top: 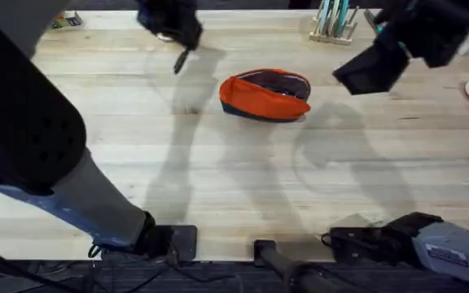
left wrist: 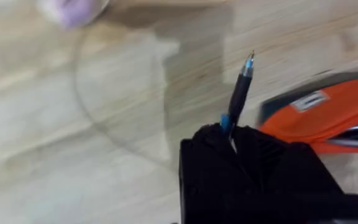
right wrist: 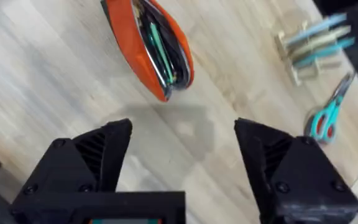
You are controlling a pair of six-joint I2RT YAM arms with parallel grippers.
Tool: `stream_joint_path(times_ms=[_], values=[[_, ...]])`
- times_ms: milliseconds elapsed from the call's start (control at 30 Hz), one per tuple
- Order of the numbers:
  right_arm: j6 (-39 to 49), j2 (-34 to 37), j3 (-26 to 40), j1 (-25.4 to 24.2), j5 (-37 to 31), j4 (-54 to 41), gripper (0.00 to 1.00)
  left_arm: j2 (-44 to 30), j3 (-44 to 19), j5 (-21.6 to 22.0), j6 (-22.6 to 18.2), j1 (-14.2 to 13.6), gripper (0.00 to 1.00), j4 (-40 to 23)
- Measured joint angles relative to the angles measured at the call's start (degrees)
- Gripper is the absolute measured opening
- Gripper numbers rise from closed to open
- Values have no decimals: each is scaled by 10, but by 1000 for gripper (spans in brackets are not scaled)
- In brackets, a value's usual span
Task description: Unzip the bag, pick up the pens from the table one at a time and place them inside, then zip the bag closed.
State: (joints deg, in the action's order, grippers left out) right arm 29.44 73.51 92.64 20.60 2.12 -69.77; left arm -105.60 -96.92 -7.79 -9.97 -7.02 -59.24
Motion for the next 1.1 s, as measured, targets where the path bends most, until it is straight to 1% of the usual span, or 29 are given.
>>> stream_joint_path(times_ms=[133,200,300,433,567,833,933,1100], values=[[-56,-29,0,-27,0,-8,998,0,-7,-1,-6,-42,42,24],[-83,-48,0,-40,0,-11,997,0,-7,-1,-7,-56,42,33],[-108,-81,0,-49,0,-25,997,0,-7,-1,-13,-72,42,42],[-119,-122,0,-52,0,-42,997,0,-7,-4,-34,-89,42,42],[-121,-151,0,-52,0,-53,997,0,-7,-29,-67,-109,42,42],[-124,-155,0,-52,0,-60,997,0,-7,-94,-129,-158,42,42],[-125,-151,0,-52,0,-61,998,0,-7,-106,-150,-176,42,42],[-125,-150,0,-52,0,-61,998,0,-7,-111,-189,-206,42,40]])
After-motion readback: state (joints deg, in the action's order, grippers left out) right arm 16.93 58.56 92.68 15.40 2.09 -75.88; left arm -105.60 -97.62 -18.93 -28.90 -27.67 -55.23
